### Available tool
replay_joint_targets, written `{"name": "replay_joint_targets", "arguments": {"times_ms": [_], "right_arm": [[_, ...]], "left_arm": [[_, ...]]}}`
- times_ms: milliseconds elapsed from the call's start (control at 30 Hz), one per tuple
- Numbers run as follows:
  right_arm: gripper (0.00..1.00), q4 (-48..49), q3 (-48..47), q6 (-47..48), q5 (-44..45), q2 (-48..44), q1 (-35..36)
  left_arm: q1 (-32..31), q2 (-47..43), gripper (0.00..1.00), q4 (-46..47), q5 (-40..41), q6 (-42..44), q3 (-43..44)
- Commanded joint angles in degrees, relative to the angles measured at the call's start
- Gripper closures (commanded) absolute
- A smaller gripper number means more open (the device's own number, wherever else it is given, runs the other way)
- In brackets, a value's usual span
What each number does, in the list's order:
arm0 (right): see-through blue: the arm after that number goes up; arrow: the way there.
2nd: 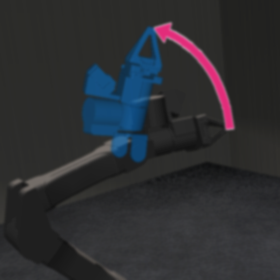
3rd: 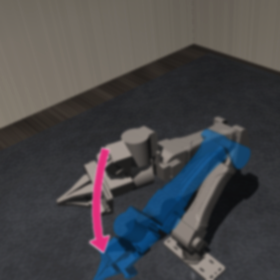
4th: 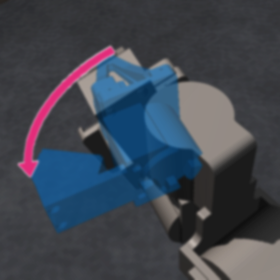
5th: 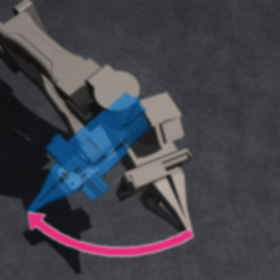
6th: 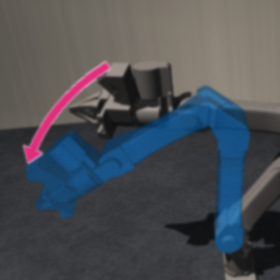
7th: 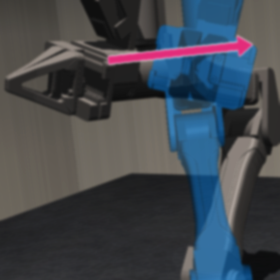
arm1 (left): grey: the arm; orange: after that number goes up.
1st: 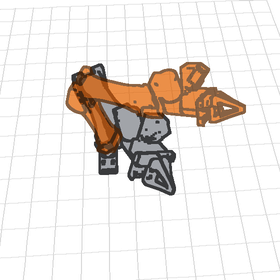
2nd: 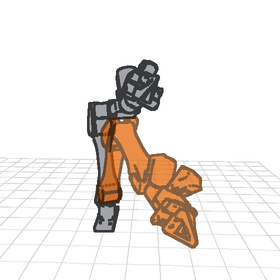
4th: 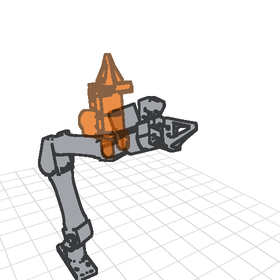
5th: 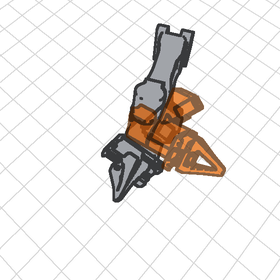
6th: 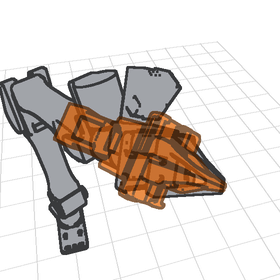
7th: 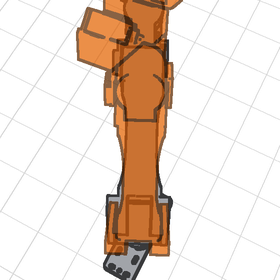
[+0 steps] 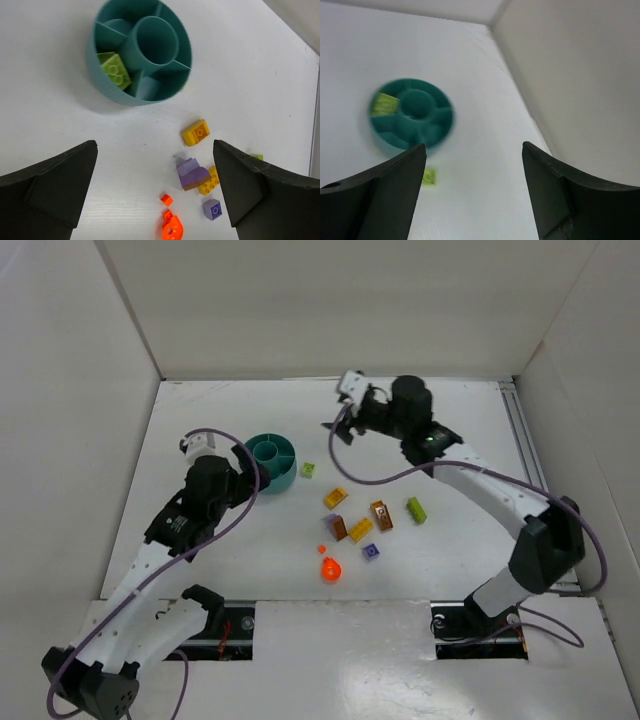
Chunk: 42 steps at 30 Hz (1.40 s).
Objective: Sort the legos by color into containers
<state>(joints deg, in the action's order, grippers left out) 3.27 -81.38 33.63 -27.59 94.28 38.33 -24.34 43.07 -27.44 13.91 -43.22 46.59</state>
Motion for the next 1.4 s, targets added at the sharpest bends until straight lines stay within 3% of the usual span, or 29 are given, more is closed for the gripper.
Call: {"name": "replay_joint_targets", "arguments": {"times_ms": [0,100,200,267,500,800,967,1167,1367], "right_arm": [[0.17,3.8,11.0,-15.0,8.7,-9.0,-9.3],[0.12,3.8,21.4,-18.6,11.3,-18.6,-15.5],[0.07,2.9,29.4,-20.4,14.1,-27.3,-19.0],[0.05,1.0,32.0,-21.8,16.3,-30.9,-20.6],[0.05,-6.0,36.4,-23.5,16.5,-38.6,-29.4],[0.05,-7.9,36.4,-20.4,8.9,-33.3,-34.6],[0.06,-7.9,35.9,-19.8,6.5,-30.3,-35.2],[0.06,-7.9,35.9,-19.2,6.0,-29.7,-35.7],[0.06,-7.9,35.9,-19.2,7.6,-30.2,-35.7]], "left_arm": [[-3.2,4.6,0.0,9.4,-4.2,4.3,3.9],[-9.9,11.6,0.0,10.6,-1.8,5.3,6.6],[-21.6,21.7,0.0,11.2,8.7,6.0,11.7],[-22.4,27.3,0.0,11.2,8.2,8.0,14.8],[-20.7,47.4,0.13,16.0,5.2,15.3,23.8],[-17.9,64.4,0.11,13.5,11.7,17.7,35.6],[-17.1,67.7,0.11,10.8,19.9,14.6,37.4],[-13.2,69.1,0.11,12.0,17.3,15.8,36.9],[-13.2,71.3,0.13,15.0,13.9,17.6,35.2]]}}
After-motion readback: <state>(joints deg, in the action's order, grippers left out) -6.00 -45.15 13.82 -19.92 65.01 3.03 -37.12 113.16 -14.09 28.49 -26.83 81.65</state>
